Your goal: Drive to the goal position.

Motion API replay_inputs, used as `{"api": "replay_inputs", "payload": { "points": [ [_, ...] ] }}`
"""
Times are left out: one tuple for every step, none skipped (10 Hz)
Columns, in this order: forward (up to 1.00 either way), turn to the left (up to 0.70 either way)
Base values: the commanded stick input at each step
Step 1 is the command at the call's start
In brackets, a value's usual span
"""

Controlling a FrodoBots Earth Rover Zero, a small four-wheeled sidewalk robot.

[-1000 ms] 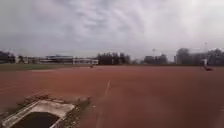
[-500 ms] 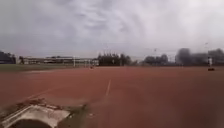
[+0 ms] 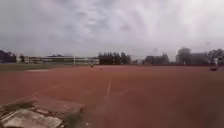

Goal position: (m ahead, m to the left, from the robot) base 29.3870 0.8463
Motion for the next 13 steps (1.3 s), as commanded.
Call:
{"api": "replay_inputs", "payload": {
  "points": [
    [0.50,0.00],
    [0.50,0.00],
    [0.50,0.00],
    [0.50,0.00],
    [0.50,0.00],
    [0.50,0.00],
    [0.50,0.00],
    [0.50,0.00],
    [0.50,0.00],
    [0.50,0.00],
    [0.50,0.00],
    [0.50,0.00],
    [0.50,0.00]
  ]
}}
